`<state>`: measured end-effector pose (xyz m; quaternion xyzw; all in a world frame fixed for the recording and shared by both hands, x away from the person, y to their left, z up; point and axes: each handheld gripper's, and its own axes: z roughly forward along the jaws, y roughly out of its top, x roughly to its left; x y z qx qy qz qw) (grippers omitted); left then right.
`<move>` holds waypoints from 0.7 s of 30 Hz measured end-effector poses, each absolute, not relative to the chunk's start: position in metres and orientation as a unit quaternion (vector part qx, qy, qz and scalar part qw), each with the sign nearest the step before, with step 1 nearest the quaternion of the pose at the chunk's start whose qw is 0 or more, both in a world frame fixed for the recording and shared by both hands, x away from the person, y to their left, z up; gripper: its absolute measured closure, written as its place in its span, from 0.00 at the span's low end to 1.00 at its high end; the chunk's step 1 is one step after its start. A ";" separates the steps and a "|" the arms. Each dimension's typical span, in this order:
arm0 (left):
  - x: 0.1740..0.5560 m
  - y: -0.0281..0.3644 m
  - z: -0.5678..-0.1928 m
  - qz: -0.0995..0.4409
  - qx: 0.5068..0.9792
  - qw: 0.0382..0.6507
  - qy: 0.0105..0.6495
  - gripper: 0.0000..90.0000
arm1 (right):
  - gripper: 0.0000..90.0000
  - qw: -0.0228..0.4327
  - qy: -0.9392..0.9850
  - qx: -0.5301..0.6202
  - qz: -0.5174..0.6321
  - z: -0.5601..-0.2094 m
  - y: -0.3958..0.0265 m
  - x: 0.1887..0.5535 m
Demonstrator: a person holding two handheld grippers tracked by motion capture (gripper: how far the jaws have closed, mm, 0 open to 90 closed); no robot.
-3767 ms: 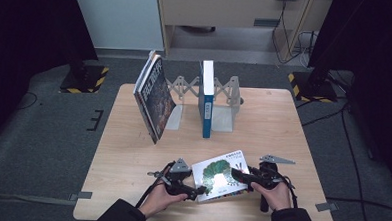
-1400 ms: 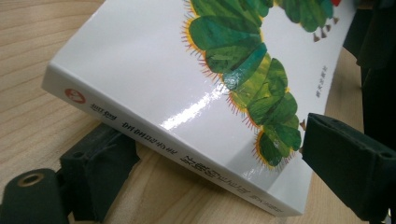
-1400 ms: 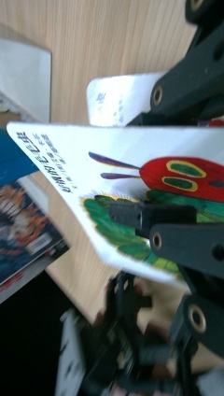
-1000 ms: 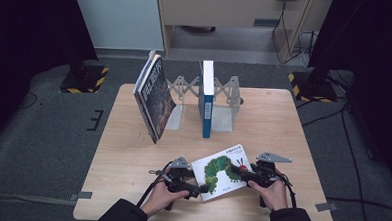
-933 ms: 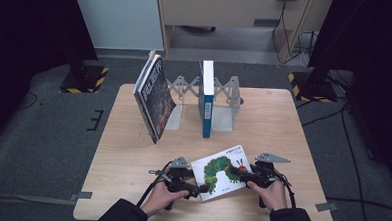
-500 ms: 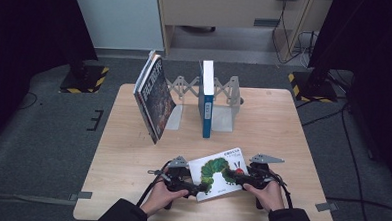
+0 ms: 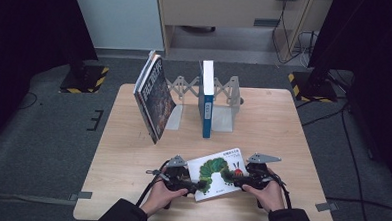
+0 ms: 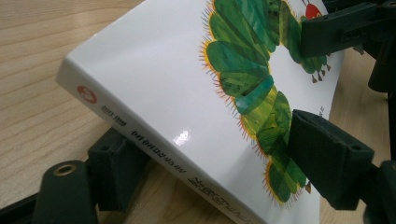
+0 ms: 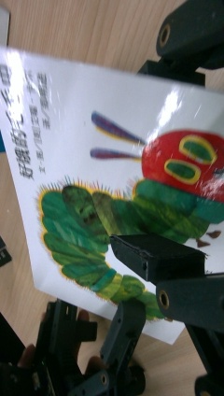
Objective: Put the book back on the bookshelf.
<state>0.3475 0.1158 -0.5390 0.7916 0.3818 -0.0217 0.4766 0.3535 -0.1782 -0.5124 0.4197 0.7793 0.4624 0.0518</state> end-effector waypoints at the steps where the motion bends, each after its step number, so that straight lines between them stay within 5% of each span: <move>1: 0.347 0.116 -0.539 -0.019 0.792 0.476 0.382 0.24 | 0.39 0.057 0.777 0.425 0.460 -0.512 -0.181 0.354; 7: 0.347 0.116 -0.539 -0.013 0.794 0.472 0.382 0.28 | 0.38 0.084 0.764 0.456 0.449 -0.514 -0.196 0.357; 21: 0.347 0.117 -0.539 -0.016 0.792 0.475 0.384 0.28 | 0.43 0.057 0.773 0.466 0.426 -0.525 -0.192 0.358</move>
